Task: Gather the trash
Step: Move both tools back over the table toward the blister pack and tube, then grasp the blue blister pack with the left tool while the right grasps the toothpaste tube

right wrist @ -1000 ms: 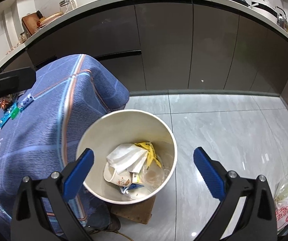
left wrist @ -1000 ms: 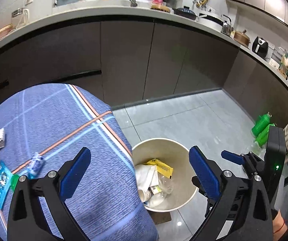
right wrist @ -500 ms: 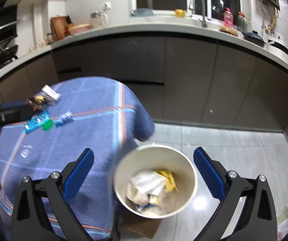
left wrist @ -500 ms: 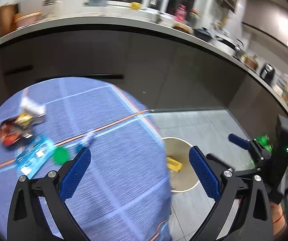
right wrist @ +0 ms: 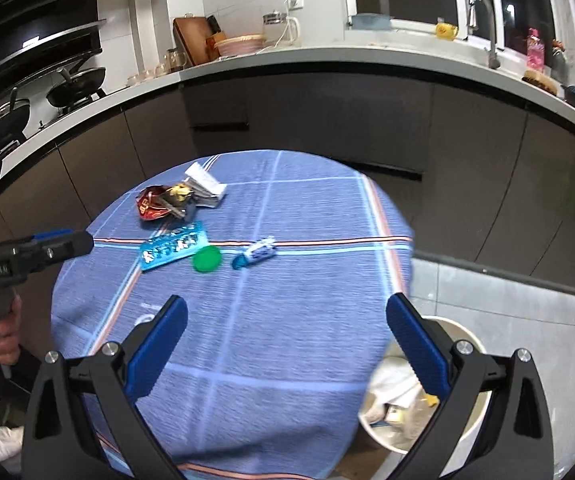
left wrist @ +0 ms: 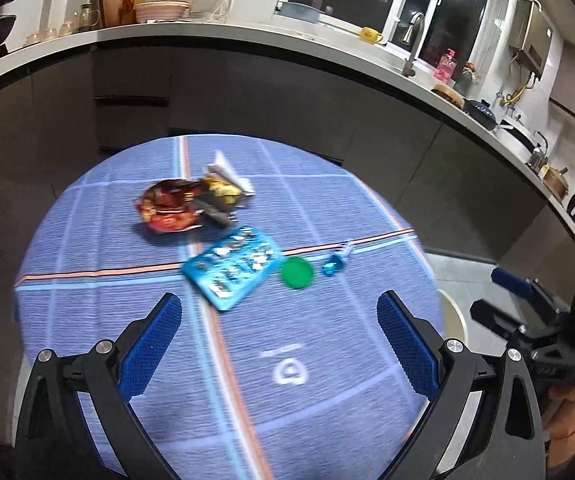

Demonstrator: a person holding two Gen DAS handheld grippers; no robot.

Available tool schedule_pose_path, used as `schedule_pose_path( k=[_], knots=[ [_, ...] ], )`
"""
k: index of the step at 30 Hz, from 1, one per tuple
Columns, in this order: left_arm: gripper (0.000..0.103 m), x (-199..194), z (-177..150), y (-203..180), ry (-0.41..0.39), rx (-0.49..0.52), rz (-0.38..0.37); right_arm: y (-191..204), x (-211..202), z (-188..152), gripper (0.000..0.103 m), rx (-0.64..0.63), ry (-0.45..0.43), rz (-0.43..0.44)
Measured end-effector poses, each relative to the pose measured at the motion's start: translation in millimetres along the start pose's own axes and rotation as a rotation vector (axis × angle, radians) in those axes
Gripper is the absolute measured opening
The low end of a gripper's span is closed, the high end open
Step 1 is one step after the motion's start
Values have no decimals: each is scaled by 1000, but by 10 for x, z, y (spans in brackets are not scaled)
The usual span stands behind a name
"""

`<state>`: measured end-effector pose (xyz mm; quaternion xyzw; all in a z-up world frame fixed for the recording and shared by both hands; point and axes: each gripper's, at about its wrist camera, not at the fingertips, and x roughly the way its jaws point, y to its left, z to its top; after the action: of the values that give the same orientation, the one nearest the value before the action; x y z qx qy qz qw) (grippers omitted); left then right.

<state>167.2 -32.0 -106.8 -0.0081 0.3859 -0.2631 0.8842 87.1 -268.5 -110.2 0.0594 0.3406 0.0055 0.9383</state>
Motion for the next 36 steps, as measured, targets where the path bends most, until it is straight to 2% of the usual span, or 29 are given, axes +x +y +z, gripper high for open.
schedule_pose_path(
  k=[4, 11, 13, 16, 19, 24, 30, 33, 36],
  knots=[
    [94, 102, 41, 201, 27, 19, 11, 217, 197, 130, 99, -12, 32, 46],
    [93, 532, 172, 430, 121, 75, 21, 360, 603, 218, 78, -3, 107, 78],
    [88, 665, 193, 483, 159, 74, 7, 356, 706, 236, 74, 4, 124, 77],
    [77, 838, 211, 573, 220, 29, -54, 340, 850, 245, 73, 18, 140, 80],
    [70, 959, 210, 620, 251, 6, -80, 308, 980, 263, 73, 32, 151, 82],
    [60, 1066, 211, 671, 285, -31, -114, 249, 1212, 289, 72, 69, 172, 85],
    [58, 1159, 253, 665, 291, -47, -116, 206, 1451, 332, 70, 103, 184, 60],
    [57, 1170, 264, 654, 286, -55, -106, 197, 1529, 342, 65, 111, 188, 53],
    [49, 1187, 286, 639, 276, -61, -90, 189, 1595, 343, 51, 114, 192, 39]
  ],
)
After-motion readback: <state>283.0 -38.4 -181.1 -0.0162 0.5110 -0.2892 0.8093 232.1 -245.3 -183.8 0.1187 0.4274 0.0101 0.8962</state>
